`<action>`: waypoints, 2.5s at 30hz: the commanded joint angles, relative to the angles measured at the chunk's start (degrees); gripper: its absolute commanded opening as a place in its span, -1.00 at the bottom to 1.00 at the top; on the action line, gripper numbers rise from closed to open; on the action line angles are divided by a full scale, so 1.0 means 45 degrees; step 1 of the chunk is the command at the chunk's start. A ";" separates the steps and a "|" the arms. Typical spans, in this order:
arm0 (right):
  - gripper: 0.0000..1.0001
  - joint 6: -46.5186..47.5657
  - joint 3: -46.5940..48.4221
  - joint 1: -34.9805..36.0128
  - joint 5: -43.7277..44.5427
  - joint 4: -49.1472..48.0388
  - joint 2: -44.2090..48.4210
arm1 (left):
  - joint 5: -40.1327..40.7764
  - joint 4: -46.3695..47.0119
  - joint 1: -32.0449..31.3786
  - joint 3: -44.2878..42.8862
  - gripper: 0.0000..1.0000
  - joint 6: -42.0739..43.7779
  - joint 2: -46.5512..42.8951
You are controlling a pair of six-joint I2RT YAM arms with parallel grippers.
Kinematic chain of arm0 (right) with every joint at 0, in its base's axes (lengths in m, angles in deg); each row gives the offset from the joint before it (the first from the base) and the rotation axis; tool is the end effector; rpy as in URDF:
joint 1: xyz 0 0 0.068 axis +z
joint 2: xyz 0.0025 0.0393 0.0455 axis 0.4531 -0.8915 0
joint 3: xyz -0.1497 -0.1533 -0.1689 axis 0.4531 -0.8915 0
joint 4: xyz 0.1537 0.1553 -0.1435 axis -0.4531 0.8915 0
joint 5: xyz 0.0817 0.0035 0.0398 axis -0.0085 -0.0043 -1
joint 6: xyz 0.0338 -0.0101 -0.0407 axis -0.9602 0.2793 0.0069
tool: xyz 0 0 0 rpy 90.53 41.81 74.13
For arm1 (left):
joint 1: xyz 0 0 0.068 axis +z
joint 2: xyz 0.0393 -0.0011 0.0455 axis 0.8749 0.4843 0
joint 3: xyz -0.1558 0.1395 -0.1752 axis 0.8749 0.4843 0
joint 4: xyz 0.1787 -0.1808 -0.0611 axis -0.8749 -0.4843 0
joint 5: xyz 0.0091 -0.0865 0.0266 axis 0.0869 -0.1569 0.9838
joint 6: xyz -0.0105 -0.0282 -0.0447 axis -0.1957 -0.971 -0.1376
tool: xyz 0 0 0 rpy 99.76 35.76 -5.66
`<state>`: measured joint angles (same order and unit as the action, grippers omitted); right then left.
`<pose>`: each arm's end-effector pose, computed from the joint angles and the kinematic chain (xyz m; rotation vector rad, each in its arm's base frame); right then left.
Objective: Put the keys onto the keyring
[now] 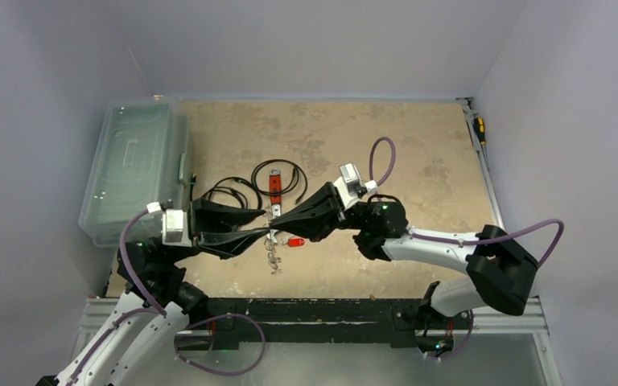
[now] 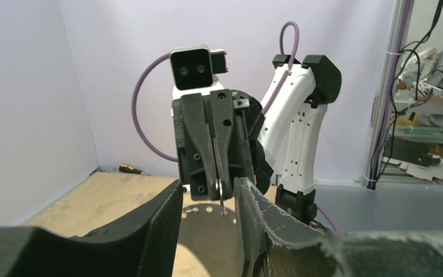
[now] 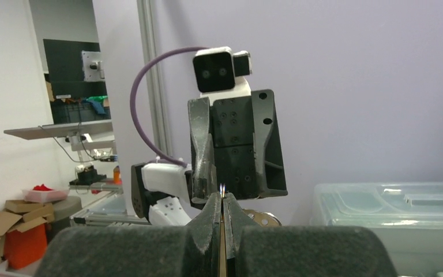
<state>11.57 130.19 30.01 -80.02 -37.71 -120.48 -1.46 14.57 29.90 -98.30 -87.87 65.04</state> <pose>0.1327 0.2430 0.3424 -0.8401 0.7019 1.7387 0.0698 -0.0697 0.3631 0.7484 0.9137 -1.2381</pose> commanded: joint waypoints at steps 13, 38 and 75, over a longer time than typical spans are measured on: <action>-1.00 0.0361 0.0284 0.0021 0.0272 -0.1950 0.0921 | 0.0518 0.1908 0.0102 0.0387 -0.53 -0.1469 -0.0002; -1.00 0.0116 0.0355 0.0055 0.0574 -0.2411 0.0451 | -0.0444 0.2567 0.0103 0.0496 -0.67 -0.1664 0.0449; 0.37 0.4041 -0.0614 0.0196 0.1415 0.4875 0.3617 | 0.0951 -0.2237 0.0103 -0.0795 -1.00 0.1622 0.0954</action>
<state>21.76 128.02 30.53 -78.23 -25.99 -109.31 0.27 7.22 30.16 -99.16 -84.20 69.00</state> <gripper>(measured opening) 0.657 0.008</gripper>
